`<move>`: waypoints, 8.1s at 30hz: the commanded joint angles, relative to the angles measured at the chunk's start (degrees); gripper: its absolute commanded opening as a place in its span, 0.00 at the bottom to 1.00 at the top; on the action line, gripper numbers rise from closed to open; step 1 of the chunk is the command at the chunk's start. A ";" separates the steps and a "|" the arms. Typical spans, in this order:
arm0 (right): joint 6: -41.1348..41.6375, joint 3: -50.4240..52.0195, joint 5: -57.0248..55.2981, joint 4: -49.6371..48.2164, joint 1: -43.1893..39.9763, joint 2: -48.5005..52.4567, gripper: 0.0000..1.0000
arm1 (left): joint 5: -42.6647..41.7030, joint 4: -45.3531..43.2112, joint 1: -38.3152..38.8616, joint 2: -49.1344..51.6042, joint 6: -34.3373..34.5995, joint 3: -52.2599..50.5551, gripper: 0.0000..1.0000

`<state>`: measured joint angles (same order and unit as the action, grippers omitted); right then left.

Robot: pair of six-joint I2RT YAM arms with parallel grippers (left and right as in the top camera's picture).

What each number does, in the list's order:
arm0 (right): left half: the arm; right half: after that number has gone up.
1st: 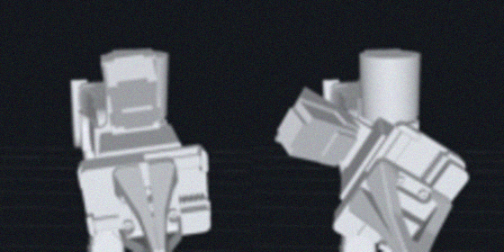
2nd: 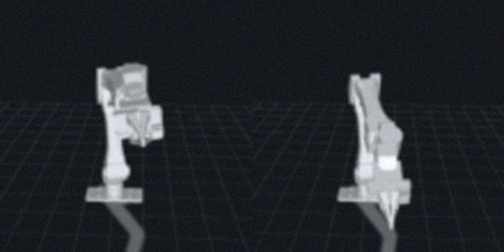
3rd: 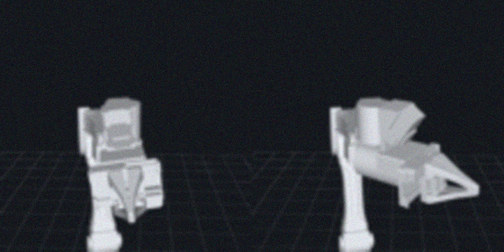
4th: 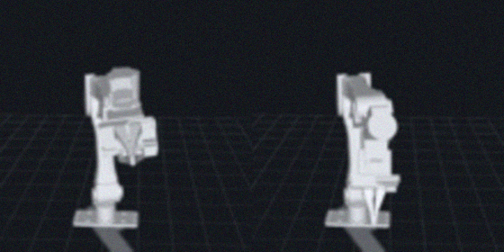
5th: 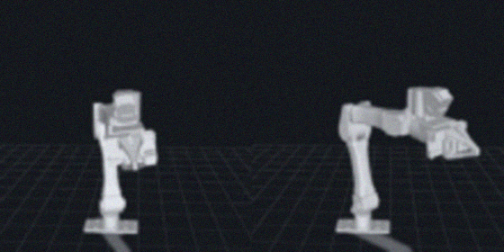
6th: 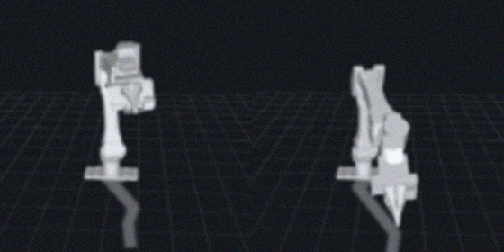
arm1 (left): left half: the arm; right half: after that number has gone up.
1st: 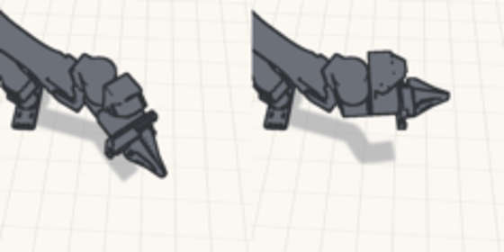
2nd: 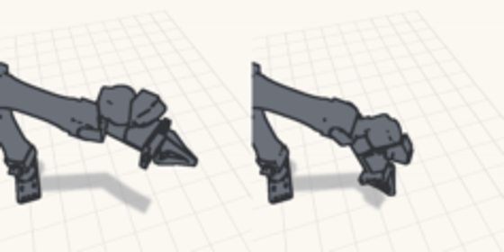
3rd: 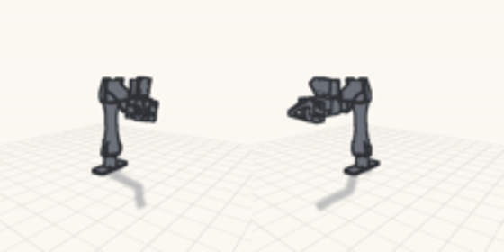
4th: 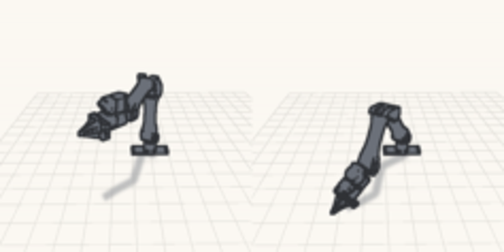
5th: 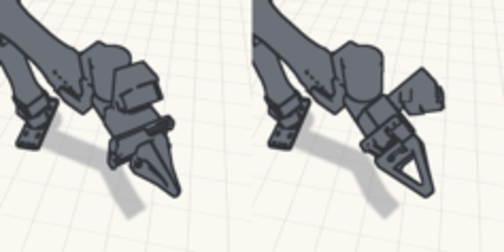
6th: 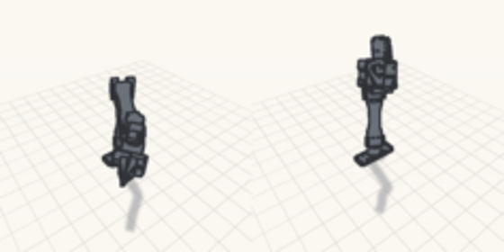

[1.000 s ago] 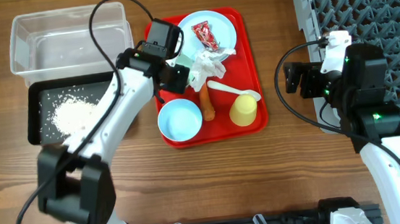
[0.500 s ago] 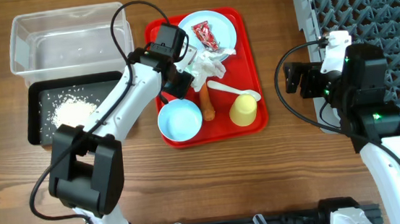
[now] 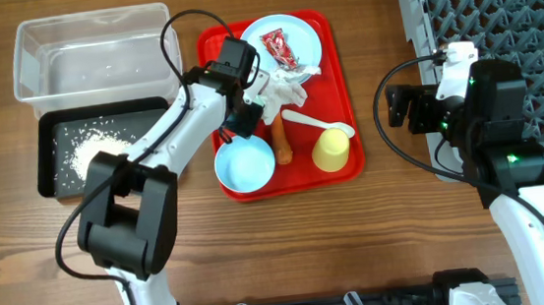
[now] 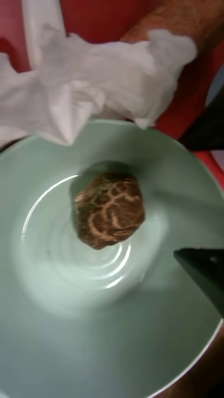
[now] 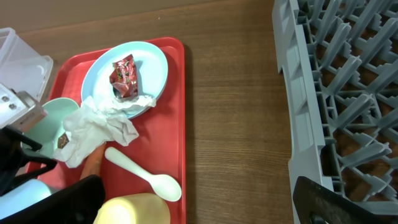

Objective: Sort waste into correct bins and load items into the dishwasher rack
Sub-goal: 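Grasp the rim of the mint bowl with the left gripper, then lift the mint bowl over the black tray and tip out the mushroom, then carry the mint bowl back and lower it onto the red tray, then move the left gripper to the white tissue on the blue plate and grasp it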

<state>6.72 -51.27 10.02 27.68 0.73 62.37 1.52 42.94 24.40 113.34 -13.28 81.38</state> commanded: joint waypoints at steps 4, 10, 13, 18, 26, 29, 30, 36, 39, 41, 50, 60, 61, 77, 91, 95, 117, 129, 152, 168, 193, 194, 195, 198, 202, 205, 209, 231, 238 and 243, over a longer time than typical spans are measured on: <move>-0.57 -1.55 -1.03 0.00 0.39 0.44 1.00 | -1.07 -2.25 0.24 0.83 -0.87 0.37 0.34; -0.61 -1.55 -1.05 0.02 0.39 0.44 1.00 | -1.09 -2.10 0.48 1.11 0.20 0.37 0.25; -0.57 -1.55 -1.05 0.00 0.39 0.44 1.00 | -1.09 -2.27 0.50 1.11 0.28 0.37 0.13; -0.61 -1.55 -1.05 0.00 0.39 0.44 1.00 | -1.11 -2.34 0.50 1.11 3.72 0.37 0.11; -0.72 -1.55 -1.07 0.02 0.39 0.44 1.00 | -1.09 -6.32 0.50 1.92 4.76 0.22 0.23; -0.72 -1.55 -1.07 0.04 0.39 0.44 1.00 | -1.11 -7.17 0.50 2.84 4.76 0.22 0.22; -0.76 -1.55 -1.11 0.04 0.39 0.44 1.00 | -1.09 -7.26 0.50 3.30 4.76 0.22 0.22; -0.74 -1.55 -1.27 0.00 0.39 0.44 1.00 | -1.07 -7.26 0.50 4.09 4.76 0.22 0.16; -0.74 -1.55 -1.27 0.02 0.39 0.44 1.00 | -1.07 -7.56 0.50 4.09 4.76 0.24 0.12; -0.72 -1.55 -1.27 0.02 0.39 0.44 1.00 | -1.07 -7.58 0.50 4.09 4.79 0.24 0.10; -0.72 -1.55 -1.25 0.02 0.39 0.44 1.00 | -1.01 -7.54 0.50 1.79 9.44 2.34 0.04; -0.74 -1.55 -1.25 0.04 0.39 0.44 1.00 | -1.09 -6.29 0.50 -5.99 16.15 3.06 0.04; -0.72 -1.55 -1.25 0.07 0.39 0.44 1.00 | -1.14 -6.03 0.50 -7.15 16.96 3.06 0.04; -0.72 -1.55 -1.25 0.17 0.39 0.44 1.00 | -6.80 6.38 -5.20 -20.96 33.29 3.06 0.04; -0.76 -1.55 -1.27 0.09 0.37 0.44 1.00 | -26.27 11.32 -28.61 -22.21 25.94 2.45 0.04; -0.74 -1.55 -1.25 0.22 0.39 0.44 1.00 | -34.93 11.17 -36.26 -22.03 21.84 0.59 0.04; -0.70 -1.55 -1.22 0.28 0.39 0.44 1.00 | -84.17 -8.04 -61.46 -20.35 7.26 -21.33 0.04; -0.70 -1.55 -1.22 1.16 0.39 0.44 1.00 | -85.70 -12.79 -62.12 -12.15 7.26 -23.28 0.04; -0.52 -1.55 -1.03 1.11 0.39 0.44 1.00 | -23.34 -20.41 -17.40 -37.77 14.19 -20.57 0.04; -0.52 -1.55 -1.03 1.55 0.39 0.44 1.00 | 11.15 -28.22 3.15 -15.74 13.99 -20.57 0.04; -0.57 -1.55 -1.09 2.21 0.39 0.44 1.00 | 10.78 -26.84 6.34 -13.27 13.77 -20.57 0.63; -0.61 -1.55 -1.09 2.19 0.39 0.44 1.00 | 10.78 -26.84 6.34 -13.27 13.77 -20.57 0.67; -0.61 -1.55 -1.09 2.12 0.39 0.44 1.00 | 10.75 -26.84 6.36 -13.27 13.79 -20.57 0.69; -0.66 -1.55 -1.01 1.62 0.39 0.42 1.00 | 10.80 -26.62 6.34 -13.77 15.28 -20.06 0.77; -2.60 -1.55 2.56 0.07 0.39 0.42 1.00 | 9.70 -21.16 6.25 -16.00 15.47 -15.02 0.84; -2.64 -1.75 6.84 -3.30 0.39 0.42 1.00 | 6.10 -14.82 6.25 -17.27 14.75 -8.31 0.89; -2.05 -3.10 8.74 -5.66 0.39 0.42 1.00 | -0.46 -8.37 6.91 -17.29 11.98 -0.59 0.90; 9.55 -6.16 -6.45 -2.82 -1.53 0.42 1.00 | -0.13 12.13 9.53 0.07 8.94 36.48 0.91; 14.14 -6.14 -6.78 2.23 -11.52 0.44 1.00 | -1.25 15.58 7.96 8.76 7.91 40.24 0.89; 14.27 -5.99 -3.13 2.99 -15.19 0.55 1.00 | -4.44 18.69 8.96 12.13 2.73 40.24 0.89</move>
<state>19.27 -56.31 5.02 30.50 -13.19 62.37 -0.12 60.64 32.32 123.94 -6.04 120.92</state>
